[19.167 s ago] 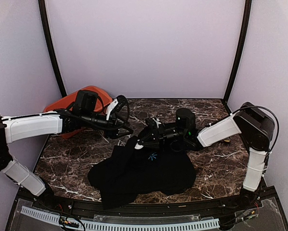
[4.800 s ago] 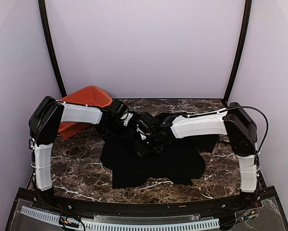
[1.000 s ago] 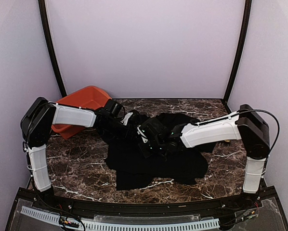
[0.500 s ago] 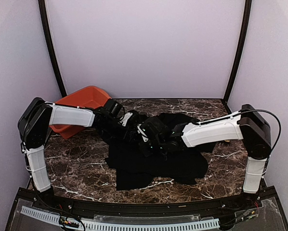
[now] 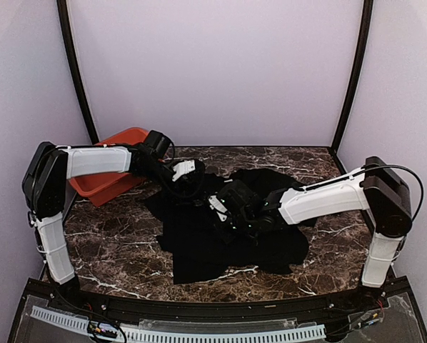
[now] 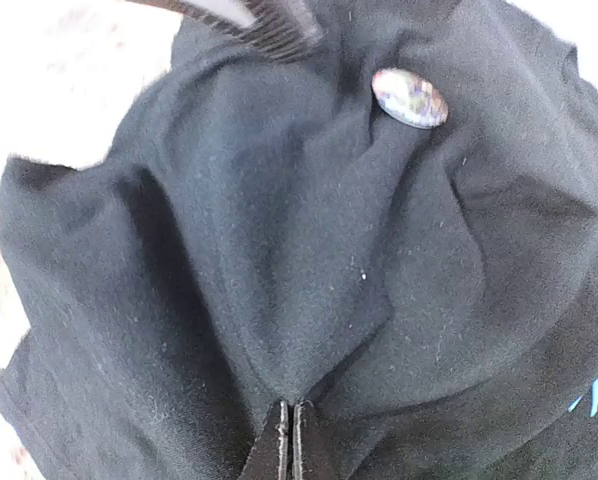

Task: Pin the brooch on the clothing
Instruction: Smooth out the clothing with brooches at the center of the board.

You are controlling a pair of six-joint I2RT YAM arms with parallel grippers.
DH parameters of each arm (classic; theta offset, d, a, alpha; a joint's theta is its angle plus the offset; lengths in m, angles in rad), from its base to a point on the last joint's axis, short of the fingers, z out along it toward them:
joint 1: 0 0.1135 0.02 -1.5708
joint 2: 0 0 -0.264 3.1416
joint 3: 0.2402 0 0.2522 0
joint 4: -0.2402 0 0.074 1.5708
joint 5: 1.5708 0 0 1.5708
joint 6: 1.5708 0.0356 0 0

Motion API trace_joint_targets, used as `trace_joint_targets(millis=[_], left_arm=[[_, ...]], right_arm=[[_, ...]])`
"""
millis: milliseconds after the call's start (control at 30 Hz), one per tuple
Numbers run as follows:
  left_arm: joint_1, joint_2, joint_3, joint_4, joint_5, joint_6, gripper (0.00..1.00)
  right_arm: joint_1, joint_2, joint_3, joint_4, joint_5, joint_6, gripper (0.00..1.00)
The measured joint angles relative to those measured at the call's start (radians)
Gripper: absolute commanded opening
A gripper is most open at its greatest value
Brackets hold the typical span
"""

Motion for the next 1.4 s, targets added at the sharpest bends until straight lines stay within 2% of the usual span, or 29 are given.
trace_joint_targets(millis=[100,233,333,567,667,733,867,1167,1267,1400], left_arm=[[-0.029,0.044,0.013,-0.046,0.016,0.165,0.91],[-0.064,0.116,0.040,-0.096,0.045,0.311,0.88],[-0.081,0.152,0.066,-0.117,0.082,0.385,0.85],[-0.094,0.204,0.125,-0.140,0.167,0.491,0.69],[-0.100,0.217,0.127,-0.146,0.193,0.505,0.62],[-0.103,0.227,0.127,-0.154,0.205,0.513,0.62],[-0.110,0.232,0.119,-0.150,0.219,0.505,0.66],[-0.047,0.228,-0.028,0.097,0.360,0.302,0.75],[-0.024,0.217,-0.068,0.172,0.423,0.247,0.76],[-0.025,0.191,-0.063,0.163,0.456,0.279,0.75]], right_arm=[[0.000,-0.016,-0.024,-0.029,-0.023,0.000,0.00],[-0.007,-0.034,-0.023,-0.079,-0.045,0.001,0.00],[-0.010,-0.033,-0.012,-0.131,-0.080,-0.008,0.00],[-0.020,-0.033,-0.014,-0.173,-0.141,-0.010,0.00],[-0.024,-0.034,-0.023,-0.174,-0.172,-0.014,0.00],[-0.027,-0.037,-0.034,-0.167,-0.198,-0.017,0.00],[-0.034,-0.055,-0.064,-0.151,-0.245,-0.022,0.00],[-0.093,-0.070,-0.082,-0.119,-0.270,0.011,0.00],[-0.113,-0.077,-0.091,-0.109,-0.274,0.020,0.00],[-0.124,-0.081,-0.097,-0.100,-0.283,0.028,0.00]])
